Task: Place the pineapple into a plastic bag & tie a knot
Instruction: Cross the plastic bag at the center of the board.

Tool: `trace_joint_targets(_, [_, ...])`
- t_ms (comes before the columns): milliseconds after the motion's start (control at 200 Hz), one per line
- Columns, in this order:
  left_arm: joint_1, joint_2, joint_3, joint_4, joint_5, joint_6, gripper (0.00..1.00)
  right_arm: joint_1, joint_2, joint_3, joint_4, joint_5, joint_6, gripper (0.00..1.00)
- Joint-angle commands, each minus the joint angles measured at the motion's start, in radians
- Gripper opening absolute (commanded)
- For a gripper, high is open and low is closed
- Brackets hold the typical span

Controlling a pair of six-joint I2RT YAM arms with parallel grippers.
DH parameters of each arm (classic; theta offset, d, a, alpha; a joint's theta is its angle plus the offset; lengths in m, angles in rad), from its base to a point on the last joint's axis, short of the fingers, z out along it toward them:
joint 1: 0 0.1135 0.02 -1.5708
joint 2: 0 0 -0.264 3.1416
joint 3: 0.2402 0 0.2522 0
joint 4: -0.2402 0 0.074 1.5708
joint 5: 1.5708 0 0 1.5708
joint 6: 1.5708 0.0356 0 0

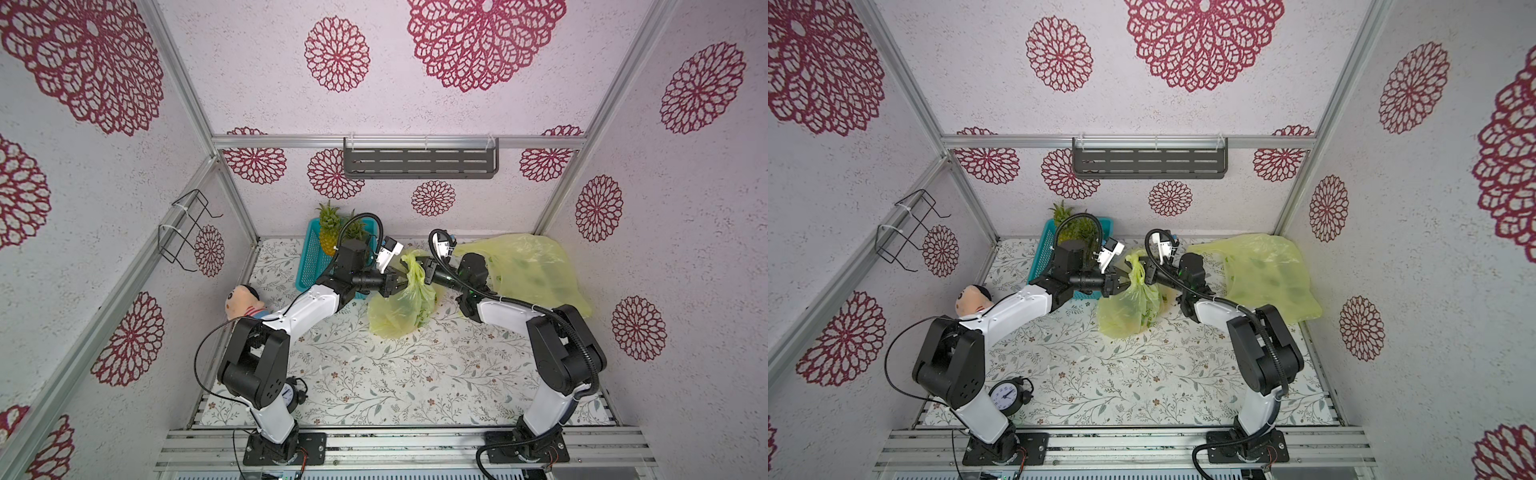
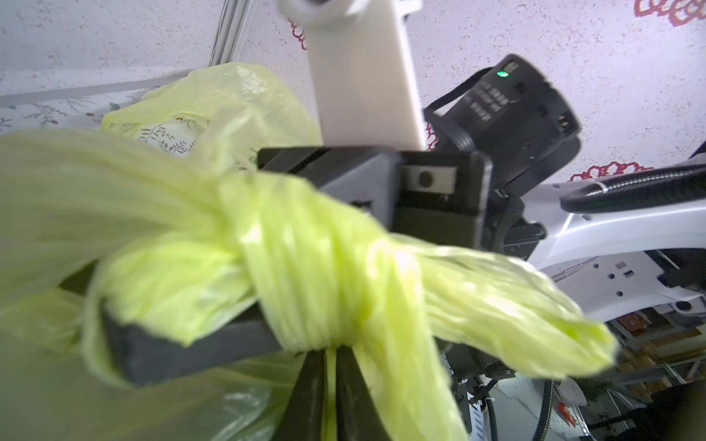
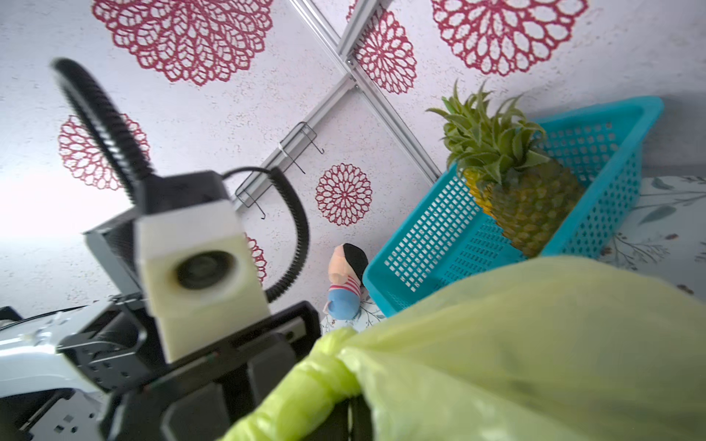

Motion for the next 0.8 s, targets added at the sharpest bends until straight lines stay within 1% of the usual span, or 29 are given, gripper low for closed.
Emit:
trace_joint_targets(0, [-0.008,0.007,-0.031,0.052,-0.002,-0.045,0.17,0.015,-0.033,0.019,0.194,-0.012,0.054,0.0])
trace_joint_targets(260, [0.011,-0.025,-0.074,0.127,-0.017,-0.098,0.27,0.012,-0.02,0.016,0.192,-0.01,0.051,0.0])
trace_joint_targets(355, [0.024,-0.047,-0.078,0.12,-0.021,-0.097,0.35,0.011,-0.017,0.016,0.196,-0.006,0.051,0.0])
trace_joint_targets(630, [0.071,-0.118,-0.079,0.036,-0.025,-0.051,0.57,0.011,0.003,0.026,0.188,-0.025,0.05,0.0])
trace_joint_targets(796, [0.101,-0.167,-0.069,-0.024,-0.051,-0.013,0.64,0.011,0.016,0.037,0.169,-0.036,0.041,0.0])
